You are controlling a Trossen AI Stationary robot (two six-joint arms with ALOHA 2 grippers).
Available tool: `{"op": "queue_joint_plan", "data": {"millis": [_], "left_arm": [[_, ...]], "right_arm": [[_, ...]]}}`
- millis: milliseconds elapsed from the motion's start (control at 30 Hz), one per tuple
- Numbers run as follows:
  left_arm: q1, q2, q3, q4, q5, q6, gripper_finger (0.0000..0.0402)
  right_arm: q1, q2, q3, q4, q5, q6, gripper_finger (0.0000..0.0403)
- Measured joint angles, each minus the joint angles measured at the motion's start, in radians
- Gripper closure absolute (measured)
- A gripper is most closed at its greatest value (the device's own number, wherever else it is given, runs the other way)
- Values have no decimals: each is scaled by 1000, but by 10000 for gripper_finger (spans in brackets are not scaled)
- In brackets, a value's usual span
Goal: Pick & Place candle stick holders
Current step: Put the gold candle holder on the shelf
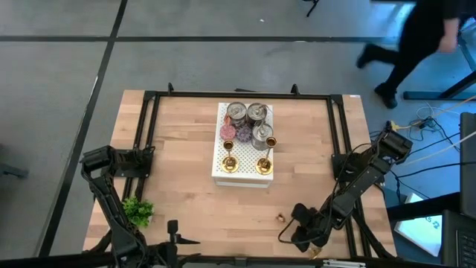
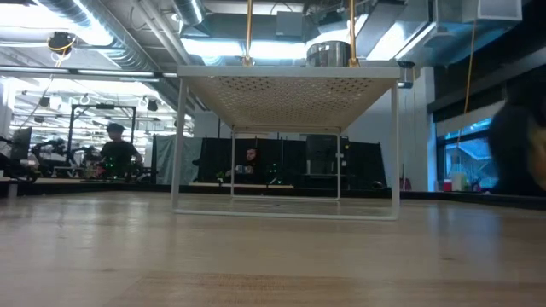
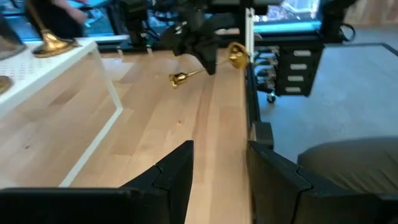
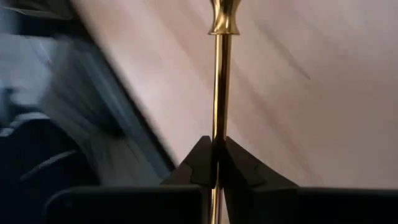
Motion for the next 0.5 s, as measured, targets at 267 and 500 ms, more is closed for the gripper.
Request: {"op": "queue_joint_plan", "data": {"millis": [267,500], "left_arm": [[26,6,0,5,-24,-45,258],[74,65,0,45,-81,-9,258]], "right_arm": [[-11,-1,173,0,272,-370,388],[-11,-2,349,21,602,-769,388]]}}
